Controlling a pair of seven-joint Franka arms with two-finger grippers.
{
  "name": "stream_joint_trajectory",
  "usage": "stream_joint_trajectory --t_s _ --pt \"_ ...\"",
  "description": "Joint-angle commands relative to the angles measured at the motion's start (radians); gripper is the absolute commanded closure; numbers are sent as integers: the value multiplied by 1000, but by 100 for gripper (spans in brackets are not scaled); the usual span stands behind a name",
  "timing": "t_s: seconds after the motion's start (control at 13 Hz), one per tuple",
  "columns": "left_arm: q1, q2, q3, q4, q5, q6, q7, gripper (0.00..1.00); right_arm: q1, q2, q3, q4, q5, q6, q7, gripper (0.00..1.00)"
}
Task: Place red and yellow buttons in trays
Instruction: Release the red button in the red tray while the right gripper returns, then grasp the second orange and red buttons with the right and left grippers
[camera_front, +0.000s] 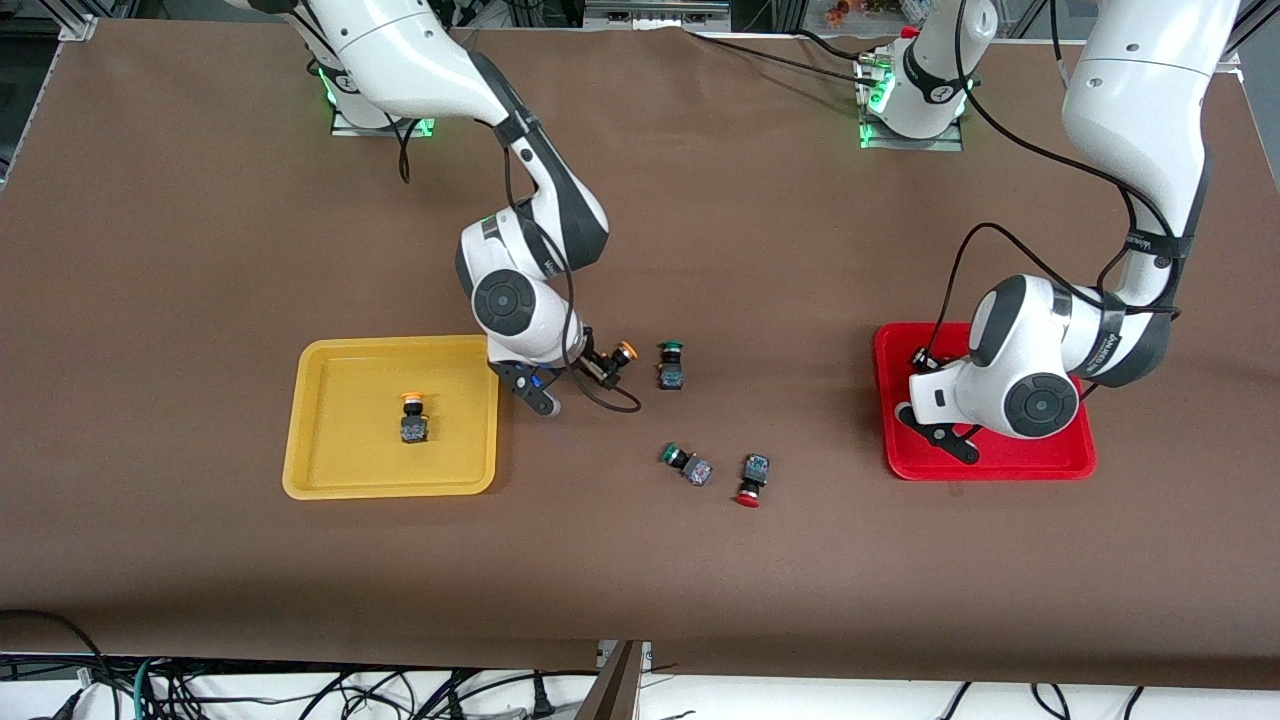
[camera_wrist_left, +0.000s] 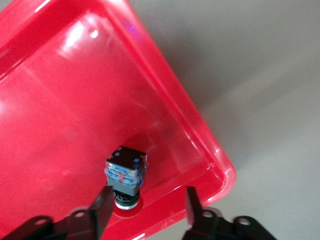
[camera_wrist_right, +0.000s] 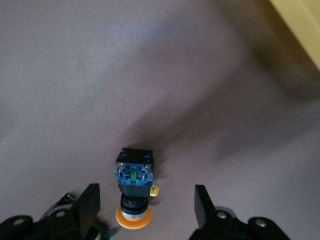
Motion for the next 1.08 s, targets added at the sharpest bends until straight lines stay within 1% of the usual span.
stream_joint_trajectory --t_s 0.0,0.08,0.15,0.23,0.38,0.46,0.54,0.62,0.69,0.77,0.85,0.92,1.0 --pt "-16 -42 -49 18 5 -1 -16 0 31 32 -7 21 -3 -9 85 14" --pt "-24 -37 -85 68 -3 3 -69 0 46 49 -7 21 -5 9 105 14" --pt "-49 -11 -98 122 -6 17 -139 0 63 62 -7 21 -6 41 110 14" --pt "-94 22 -98 177 -9 63 -207 0 68 72 -9 21 -6 59 113 14" --pt "-135 102 -92 254 -6 248 -272 0 68 81 -9 23 -8 64 116 15" --pt "-137 133 -92 257 -9 343 -273 0 68 82 -9 23 -9 64 110 21" --pt "-146 164 -93 258 -11 434 -276 0 68 81 -9 24 -24 64 106 31" --pt "-172 199 -95 259 -11 523 -305 0 68 78 -9 26 -46 64 99 45" --pt "-183 245 -94 261 -11 609 -365 0 65 75 -10 26 -69 61 93 53" --pt "-192 282 -97 261 -11 694 -408 0 59 69 -15 29 -87 52 89 58" --pt "-203 302 -97 259 -21 736 -445 0 51 56 -20 32 -98 22 79 58" --pt "-212 317 -98 259 -38 741 -453 0 44 46 -32 53 -110 -56 51 58" --pt "-231 323 -97 256 -43 749 -454 0 31 43 -53 116 -115 -150 8 58"
